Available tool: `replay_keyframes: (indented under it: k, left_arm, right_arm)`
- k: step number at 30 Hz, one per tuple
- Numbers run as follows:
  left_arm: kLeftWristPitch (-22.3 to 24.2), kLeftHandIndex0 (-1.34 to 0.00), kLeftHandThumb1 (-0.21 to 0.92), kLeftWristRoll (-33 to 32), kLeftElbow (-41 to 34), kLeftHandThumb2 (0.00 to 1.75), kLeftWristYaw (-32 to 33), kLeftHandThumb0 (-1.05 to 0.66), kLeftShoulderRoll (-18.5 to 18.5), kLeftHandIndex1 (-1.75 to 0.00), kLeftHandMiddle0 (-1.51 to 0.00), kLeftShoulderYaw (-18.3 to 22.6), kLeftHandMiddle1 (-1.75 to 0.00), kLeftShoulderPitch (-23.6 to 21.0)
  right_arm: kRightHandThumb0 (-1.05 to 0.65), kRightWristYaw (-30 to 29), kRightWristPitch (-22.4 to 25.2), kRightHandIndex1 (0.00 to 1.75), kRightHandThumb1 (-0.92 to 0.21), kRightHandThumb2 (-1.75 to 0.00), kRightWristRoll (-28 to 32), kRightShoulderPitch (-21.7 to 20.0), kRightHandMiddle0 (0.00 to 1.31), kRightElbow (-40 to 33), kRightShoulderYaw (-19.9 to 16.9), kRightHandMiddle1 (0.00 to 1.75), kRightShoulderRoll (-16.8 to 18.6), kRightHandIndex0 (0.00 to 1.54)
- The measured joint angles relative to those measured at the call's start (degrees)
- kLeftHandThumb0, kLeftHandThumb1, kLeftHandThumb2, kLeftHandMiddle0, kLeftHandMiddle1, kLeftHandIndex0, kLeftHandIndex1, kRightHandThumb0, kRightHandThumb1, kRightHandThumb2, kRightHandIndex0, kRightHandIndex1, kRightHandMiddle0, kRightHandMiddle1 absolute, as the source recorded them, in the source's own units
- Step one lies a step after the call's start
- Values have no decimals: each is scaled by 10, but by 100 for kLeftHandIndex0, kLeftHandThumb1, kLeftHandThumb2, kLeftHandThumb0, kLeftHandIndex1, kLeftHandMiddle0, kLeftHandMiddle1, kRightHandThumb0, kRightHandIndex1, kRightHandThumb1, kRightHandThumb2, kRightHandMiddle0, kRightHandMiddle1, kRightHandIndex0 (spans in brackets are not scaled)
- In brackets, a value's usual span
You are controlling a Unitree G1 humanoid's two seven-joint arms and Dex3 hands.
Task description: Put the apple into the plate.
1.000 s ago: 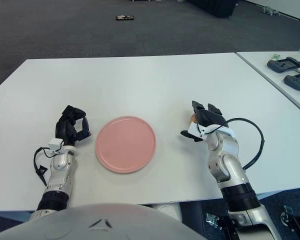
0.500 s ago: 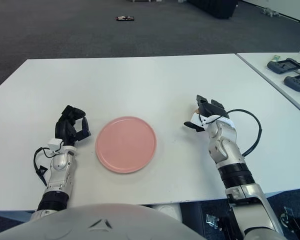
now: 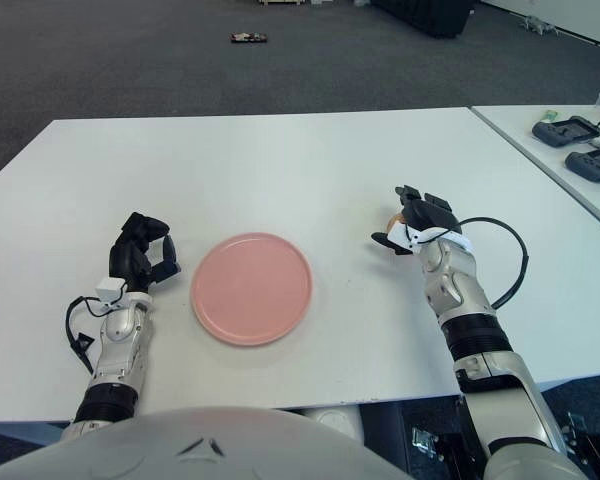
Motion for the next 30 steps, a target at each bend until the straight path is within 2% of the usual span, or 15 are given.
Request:
replay_keyframes:
  k: [5,7,8,14,15,17,19,21,22,25,27,28,30]
  left_arm:
    - [-1,-61,32,-5,0,133,-1,-48,1,-175,-108,0,-175,0]
    - [-1,-61,32,-8,0,133,-3,-48,1,-175,-108,1,-175,0]
    - [-1,-61,32,-8,0,133,-4,-48,1,-175,-108,1,-175,0]
    - [-1,-59,34,-9,1,130,-7,-47,1,-175,-107,1,-175,0]
    - [-1,-59,34,-8,1,130,-7,-47,1,-175,-107,1,-175,0]
    - [-2,-59,34,-9,1,130,-7,-47,1,-175,-107,1,-175,0]
    - [-4,-59,35,-9,1,129,-7,-47,1,-175,-107,1,-175,0]
    - [-5,-59,35,-9,1,129,-8,-47,0,-175,-107,1,-175,0]
    - [-5,-59,35,-10,1,129,-8,-47,0,-175,-107,2,-175,-1]
    - [-5,-59,35,-13,1,129,-9,-47,0,-175,-106,2,-175,-1]
    - [-5,-58,35,-13,1,129,-9,-47,0,-175,-106,2,-175,-1]
    - [-5,-59,35,-13,1,129,-9,-47,0,-175,-106,2,-175,-1]
    - [-5,-59,35,-13,1,129,-9,-47,0,-175,-106,2,-175,-1]
  right_arm:
    - [-83,0,1,72,-48,-90,12,-10,0,13,1,111,-2,0]
    - [-78,0,5,89,-43,-96,17,-11,0,14,1,118,-3,0]
    - [-78,0,6,91,-43,-97,18,-12,0,15,1,119,-3,0]
    - [-58,1,15,139,-26,-120,22,-14,0,15,6,161,-5,0]
    - [-57,1,17,143,-25,-122,22,-14,0,15,7,164,-5,0]
    - [-49,4,23,162,-22,-128,22,-15,2,13,12,170,-7,0]
    - [-46,9,30,168,-21,-130,23,-16,2,10,14,172,-8,0]
    - [-43,12,37,171,-22,-131,23,-17,9,6,15,173,-8,3]
    - [-43,13,42,172,-32,-122,23,-16,22,3,16,174,-8,6]
    - [-43,16,55,174,-43,-114,22,-14,39,-6,19,174,-9,14]
    - [-22,17,61,174,-39,-120,20,-9,48,-16,21,170,-11,28]
    - [-14,17,64,174,-33,-127,19,-6,51,-21,22,170,-12,38]
    - [-8,16,68,175,-26,-137,15,0,53,-34,25,171,-14,50]
